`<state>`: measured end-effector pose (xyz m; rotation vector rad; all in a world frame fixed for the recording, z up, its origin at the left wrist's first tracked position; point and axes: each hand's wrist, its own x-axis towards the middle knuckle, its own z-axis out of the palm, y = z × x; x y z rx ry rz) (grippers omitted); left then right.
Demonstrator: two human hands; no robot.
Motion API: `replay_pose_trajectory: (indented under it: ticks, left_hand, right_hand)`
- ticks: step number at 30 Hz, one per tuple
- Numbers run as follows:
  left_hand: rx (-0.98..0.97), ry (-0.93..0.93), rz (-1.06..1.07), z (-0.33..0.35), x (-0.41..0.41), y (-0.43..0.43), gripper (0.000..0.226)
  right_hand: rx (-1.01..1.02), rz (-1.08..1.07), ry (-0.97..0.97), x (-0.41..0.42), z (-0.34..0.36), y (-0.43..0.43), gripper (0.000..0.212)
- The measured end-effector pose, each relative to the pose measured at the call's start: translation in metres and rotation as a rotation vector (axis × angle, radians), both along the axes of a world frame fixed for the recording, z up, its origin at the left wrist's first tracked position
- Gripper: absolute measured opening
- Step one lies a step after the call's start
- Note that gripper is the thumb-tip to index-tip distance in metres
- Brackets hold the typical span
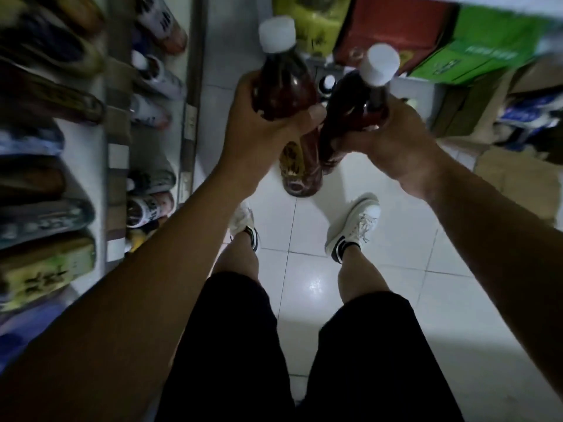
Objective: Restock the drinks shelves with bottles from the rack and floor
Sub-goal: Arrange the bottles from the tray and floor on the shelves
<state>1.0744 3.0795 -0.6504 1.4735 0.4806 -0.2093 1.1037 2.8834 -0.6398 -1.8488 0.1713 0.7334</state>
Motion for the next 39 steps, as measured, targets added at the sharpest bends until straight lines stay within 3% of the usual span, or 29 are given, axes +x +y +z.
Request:
replay_pose_trajectory:
  ticks: [2, 6, 10, 18, 21, 25, 31, 33, 37, 39]
  left_hand:
    - [-0.08, -0.013, 0.06, 0.064, 0.008, 0.006, 0.069]
    - [-0.304, 0.081, 0.075, 0.183, 0.024, 0.015, 0.107]
    - [-0.351, 0.056, 0.025, 0.277, 0.04, 0.03, 0.073]
    - [-0.523, -0.206, -0.052, 0.42, 0.068, 0.063, 0.057]
    - [-0.433, -0.267, -0.043, 0.456, 0.075, 0.072, 0.058]
    - [-0.329, -0.327, -0.017, 0.496, 0.081, 0.084, 0.047]
    - [-0.266, -0.384, -0.034, 0.539, 0.097, 0.082, 0.041]
    - [-0.266, -0.375, 0.006, 0.552, 0.105, 0.085, 0.037]
    - [-0.255, -0.34, -0.011, 0.576, 0.116, 0.098, 0.033]
    - [-0.219, -0.331, -0.033, 0.585, 0.12, 0.107, 0.025]
  right_hand:
    - [0.078, 0.019, 0.006, 0.01, 0.059, 0.004, 0.035]
    - [0.213, 0.046, -0.011, 0.024, 0.166, 0.018, 0.026]
    - [0.311, 0.011, -0.07, 0.039, 0.253, 0.035, 0.028]
    - [0.673, -0.143, -0.08, 0.066, 0.372, 0.065, 0.052]
    - [0.786, -0.096, -0.085, 0.067, 0.409, 0.072, 0.049]
    - [0.968, -0.086, -0.026, 0.075, 0.451, 0.082, 0.065]
    - [1.036, -0.008, 0.032, 0.092, 0.488, 0.09, 0.082]
    - [0.982, 0.049, -0.031, 0.097, 0.501, 0.093, 0.075]
    - [0.88, 0.106, -0.103, 0.106, 0.523, 0.107, 0.04]
    - [0.852, 0.088, -0.152, 0.111, 0.529, 0.118, 0.036]
